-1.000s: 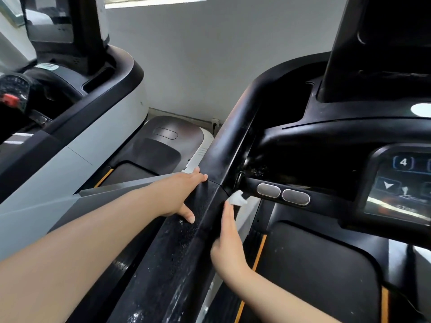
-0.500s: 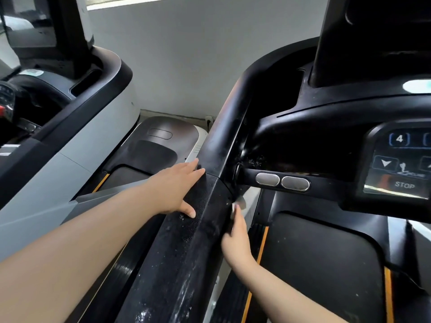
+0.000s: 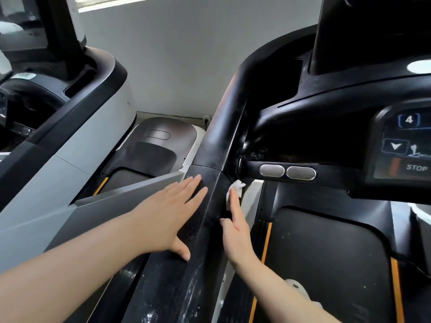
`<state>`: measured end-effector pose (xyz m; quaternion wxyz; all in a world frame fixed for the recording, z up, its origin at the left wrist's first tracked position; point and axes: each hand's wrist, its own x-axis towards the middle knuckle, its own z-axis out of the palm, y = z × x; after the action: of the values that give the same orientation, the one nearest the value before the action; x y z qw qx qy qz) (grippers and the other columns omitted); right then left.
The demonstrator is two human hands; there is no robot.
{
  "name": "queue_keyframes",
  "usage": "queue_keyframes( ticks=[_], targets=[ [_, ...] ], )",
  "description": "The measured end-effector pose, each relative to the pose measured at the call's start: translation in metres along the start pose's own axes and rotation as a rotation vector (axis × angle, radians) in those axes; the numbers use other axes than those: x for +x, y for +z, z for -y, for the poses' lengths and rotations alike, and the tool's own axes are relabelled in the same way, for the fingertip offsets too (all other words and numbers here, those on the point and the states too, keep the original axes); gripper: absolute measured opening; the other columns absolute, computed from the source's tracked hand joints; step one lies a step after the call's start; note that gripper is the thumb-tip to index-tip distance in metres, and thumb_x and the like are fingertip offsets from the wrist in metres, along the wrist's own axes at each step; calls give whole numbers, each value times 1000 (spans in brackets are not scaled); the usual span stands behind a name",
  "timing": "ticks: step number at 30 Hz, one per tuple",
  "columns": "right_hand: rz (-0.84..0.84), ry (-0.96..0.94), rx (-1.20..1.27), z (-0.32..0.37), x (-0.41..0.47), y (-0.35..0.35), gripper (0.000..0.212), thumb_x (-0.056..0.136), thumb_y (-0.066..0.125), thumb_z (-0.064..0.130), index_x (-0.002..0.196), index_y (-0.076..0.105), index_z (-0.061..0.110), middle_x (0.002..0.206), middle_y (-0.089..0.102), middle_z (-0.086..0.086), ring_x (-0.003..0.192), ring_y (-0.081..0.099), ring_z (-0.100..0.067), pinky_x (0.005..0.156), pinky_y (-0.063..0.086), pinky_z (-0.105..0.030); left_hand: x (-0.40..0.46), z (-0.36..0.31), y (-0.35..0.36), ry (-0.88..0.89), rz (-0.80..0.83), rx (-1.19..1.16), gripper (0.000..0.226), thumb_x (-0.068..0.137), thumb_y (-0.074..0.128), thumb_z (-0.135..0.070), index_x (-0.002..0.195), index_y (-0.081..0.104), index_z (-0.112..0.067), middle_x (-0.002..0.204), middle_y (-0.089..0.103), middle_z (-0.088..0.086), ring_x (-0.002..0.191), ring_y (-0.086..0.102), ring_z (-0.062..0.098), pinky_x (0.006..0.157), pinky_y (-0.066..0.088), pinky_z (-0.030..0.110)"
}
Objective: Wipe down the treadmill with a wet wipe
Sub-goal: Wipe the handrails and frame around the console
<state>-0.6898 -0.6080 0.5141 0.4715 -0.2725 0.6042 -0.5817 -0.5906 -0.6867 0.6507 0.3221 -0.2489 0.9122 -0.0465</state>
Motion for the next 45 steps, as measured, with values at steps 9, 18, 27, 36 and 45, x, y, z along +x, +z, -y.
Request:
queue_keyframes(
  ticks=[9, 18, 27, 36, 45],
  targets=[
    [-71, 169, -57, -16, 26, -11, 43, 103, 23, 36, 139, 43, 21, 121, 49, 9, 122, 44, -13, 96, 30, -18, 7, -6, -3, -2, 69, 53, 125, 71, 63, -65, 146, -20, -8, 154, -24, 16, 145, -10, 24, 116, -4, 28],
    [-11, -74, -248, -4, 16, -7, 51, 103, 24, 32, 150, 5, 31, 146, 29, 15, 140, 24, -9, 99, 18, -9, 7, -1, 2, 21, 52, 17, 128, 69, 63, -67, 146, -21, -9, 153, -25, 15, 145, -10, 24, 116, -3, 27],
    [56, -397, -422, 32, 13, 20, 64, 90, 11, 51, 146, 1, 21, 153, -6, 9, 139, -13, 5, 115, -4, -17, 9, 0, 2, 40, 2, -26, 127, 64, 69, -65, 149, -6, -9, 157, -8, 13, 146, -3, 23, 115, -2, 25],
    [82, -293, -427, -1, -35, 18, 55, 94, 17, 44, 138, -14, 37, 146, -18, 27, 133, -17, 18, 105, -5, -2, 7, 3, 4, 40, 4, -34, 128, 68, 66, -65, 147, -18, -8, 154, -23, 15, 145, -12, 22, 115, -5, 26],
    [-69, -123, -254, 14, 22, 12, 55, 103, 22, 33, 151, -3, 24, 158, -4, 12, 140, -2, 4, 106, 5, -14, 2, -4, -6, 36, 16, 7, 124, 70, 66, -64, 149, -10, -7, 156, -15, 15, 145, 0, 24, 112, 5, 24]
  ],
)
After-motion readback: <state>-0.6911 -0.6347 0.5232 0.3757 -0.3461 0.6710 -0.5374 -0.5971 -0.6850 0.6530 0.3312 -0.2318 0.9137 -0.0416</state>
